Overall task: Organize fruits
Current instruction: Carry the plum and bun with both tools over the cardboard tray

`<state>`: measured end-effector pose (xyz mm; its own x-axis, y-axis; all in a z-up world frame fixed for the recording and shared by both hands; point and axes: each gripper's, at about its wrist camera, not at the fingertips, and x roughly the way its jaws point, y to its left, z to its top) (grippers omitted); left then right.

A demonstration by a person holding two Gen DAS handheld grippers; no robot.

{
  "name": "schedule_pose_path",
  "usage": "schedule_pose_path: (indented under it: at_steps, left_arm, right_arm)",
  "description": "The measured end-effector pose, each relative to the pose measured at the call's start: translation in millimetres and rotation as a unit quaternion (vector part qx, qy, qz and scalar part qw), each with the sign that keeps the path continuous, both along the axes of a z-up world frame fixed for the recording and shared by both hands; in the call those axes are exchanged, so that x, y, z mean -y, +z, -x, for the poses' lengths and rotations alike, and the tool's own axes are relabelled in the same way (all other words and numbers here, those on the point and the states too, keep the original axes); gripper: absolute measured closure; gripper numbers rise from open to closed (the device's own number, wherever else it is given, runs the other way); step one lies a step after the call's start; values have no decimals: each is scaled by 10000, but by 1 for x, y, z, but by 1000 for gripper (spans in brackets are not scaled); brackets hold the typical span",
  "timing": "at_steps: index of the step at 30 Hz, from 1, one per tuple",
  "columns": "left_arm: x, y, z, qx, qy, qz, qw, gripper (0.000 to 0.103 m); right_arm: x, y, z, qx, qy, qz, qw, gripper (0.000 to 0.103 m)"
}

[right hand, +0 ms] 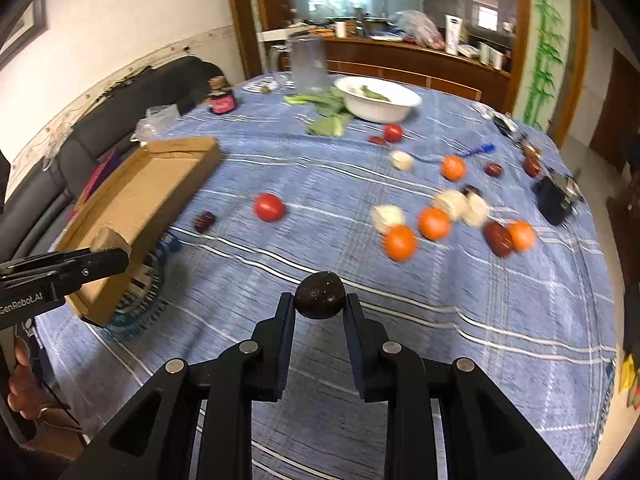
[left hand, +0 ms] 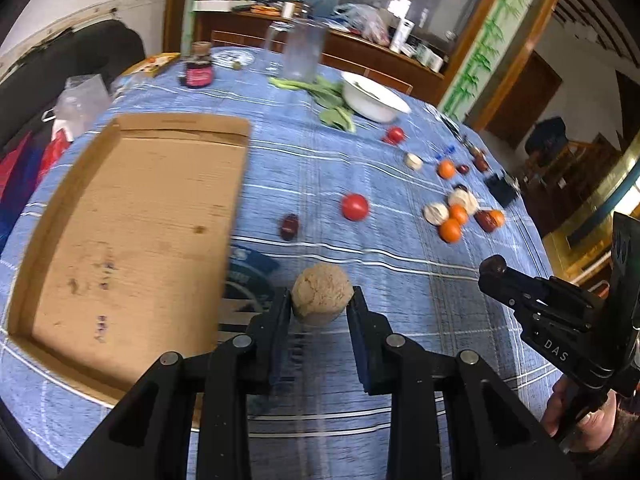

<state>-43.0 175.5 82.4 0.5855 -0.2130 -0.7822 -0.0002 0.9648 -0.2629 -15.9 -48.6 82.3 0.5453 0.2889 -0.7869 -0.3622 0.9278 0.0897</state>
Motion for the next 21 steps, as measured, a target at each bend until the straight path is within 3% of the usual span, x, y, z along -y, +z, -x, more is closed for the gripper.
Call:
schedule_pose_path:
  at_steps: [11, 21]
  left_arm:
    - [-86, 5, 15, 89, 781, -28, 9969, 75]
    - [-150, -10, 29, -92, 1369, -227, 9903, 75]
  right_arm:
    - [-89, 14, -11, 164, 803, -47, 9966, 76]
    - [-177, 15, -15, 200, 1580, -159, 9871, 76]
